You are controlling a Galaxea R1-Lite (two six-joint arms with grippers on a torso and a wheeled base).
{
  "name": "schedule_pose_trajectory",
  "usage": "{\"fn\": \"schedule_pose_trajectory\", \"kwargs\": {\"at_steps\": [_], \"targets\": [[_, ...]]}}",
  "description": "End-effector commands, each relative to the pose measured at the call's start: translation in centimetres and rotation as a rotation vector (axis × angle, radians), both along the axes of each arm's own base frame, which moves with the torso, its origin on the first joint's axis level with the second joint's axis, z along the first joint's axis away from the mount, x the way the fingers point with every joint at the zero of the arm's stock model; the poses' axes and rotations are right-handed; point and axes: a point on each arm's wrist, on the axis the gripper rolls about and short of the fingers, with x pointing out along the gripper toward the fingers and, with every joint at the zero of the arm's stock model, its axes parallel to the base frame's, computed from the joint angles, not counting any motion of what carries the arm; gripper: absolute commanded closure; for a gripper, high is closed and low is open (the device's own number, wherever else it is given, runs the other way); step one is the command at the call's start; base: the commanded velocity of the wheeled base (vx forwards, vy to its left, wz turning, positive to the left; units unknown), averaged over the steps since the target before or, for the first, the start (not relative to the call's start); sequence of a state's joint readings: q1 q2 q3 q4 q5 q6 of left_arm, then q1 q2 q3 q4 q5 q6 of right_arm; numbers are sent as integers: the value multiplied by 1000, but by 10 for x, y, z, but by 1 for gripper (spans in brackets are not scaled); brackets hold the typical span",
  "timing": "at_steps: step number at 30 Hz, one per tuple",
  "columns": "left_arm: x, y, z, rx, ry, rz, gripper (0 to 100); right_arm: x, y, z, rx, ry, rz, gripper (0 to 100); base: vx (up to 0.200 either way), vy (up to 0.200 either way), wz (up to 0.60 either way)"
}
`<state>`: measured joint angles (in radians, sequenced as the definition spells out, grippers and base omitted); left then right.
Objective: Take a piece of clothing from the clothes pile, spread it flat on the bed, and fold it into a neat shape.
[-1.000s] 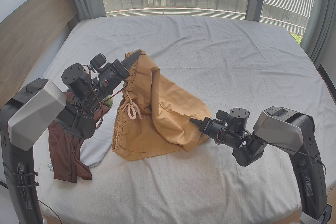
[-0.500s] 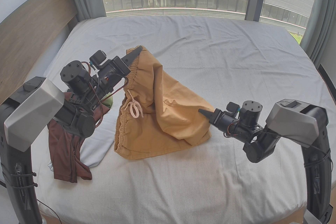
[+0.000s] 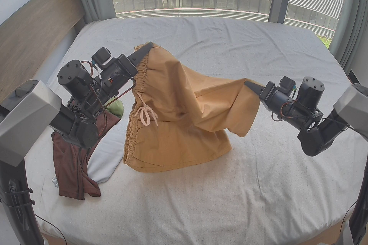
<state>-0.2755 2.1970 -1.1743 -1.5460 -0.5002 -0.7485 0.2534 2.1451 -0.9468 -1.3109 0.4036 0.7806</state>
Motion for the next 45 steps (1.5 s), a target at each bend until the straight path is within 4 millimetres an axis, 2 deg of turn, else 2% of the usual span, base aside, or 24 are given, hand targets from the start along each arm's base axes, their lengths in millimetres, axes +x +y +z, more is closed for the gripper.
{"fn": "schedule_pose_trajectory", "kwargs": {"at_steps": [1, 3, 4, 10, 15, 19, 25, 31, 41, 45], "targets": [[-8, 7, 8, 22, -27, 13, 100, -17, -12, 49, 18, -85, -21, 100, 0, 0, 0], [-10, 10, 7, 42, -30, 5, 100, -21, -14, 58, 14, -91, -25, 100, 0, 0, 0], [-14, 11, 8, 64, -36, -11, 100, -26, -17, 68, 0, -108, -32, 100, 0, 0, 0], [-24, 23, 17, 83, -51, -21, 100, -33, -31, 94, -27, -152, -72, 100, 0, 0, 0], [-22, 32, 22, 80, -66, 2, 100, -37, -49, 113, -33, -194, -123, 100, 0, 0, 0], [-18, 32, 35, 61, -111, 8, 100, -37, -58, 127, -34, -213, -148, 100, 0, 0, 0], [-18, 32, 46, 49, -149, 16, 100, -43, -59, 152, -28, -248, -148, 100, 0, 0, 0], [-17, 32, 44, 52, -147, 19, 100, -54, -60, 173, -21, -284, -149, 100, 0, 0, 0], [-17, 32, 44, 52, -147, 19, 100, -86, -61, 208, -13, -346, -122, 100, 0, 0, 0], [-17, 32, 44, 53, -148, 20, 100, -88, -59, 219, -11, -352, -116, 100, 0, 0, 0]]}}
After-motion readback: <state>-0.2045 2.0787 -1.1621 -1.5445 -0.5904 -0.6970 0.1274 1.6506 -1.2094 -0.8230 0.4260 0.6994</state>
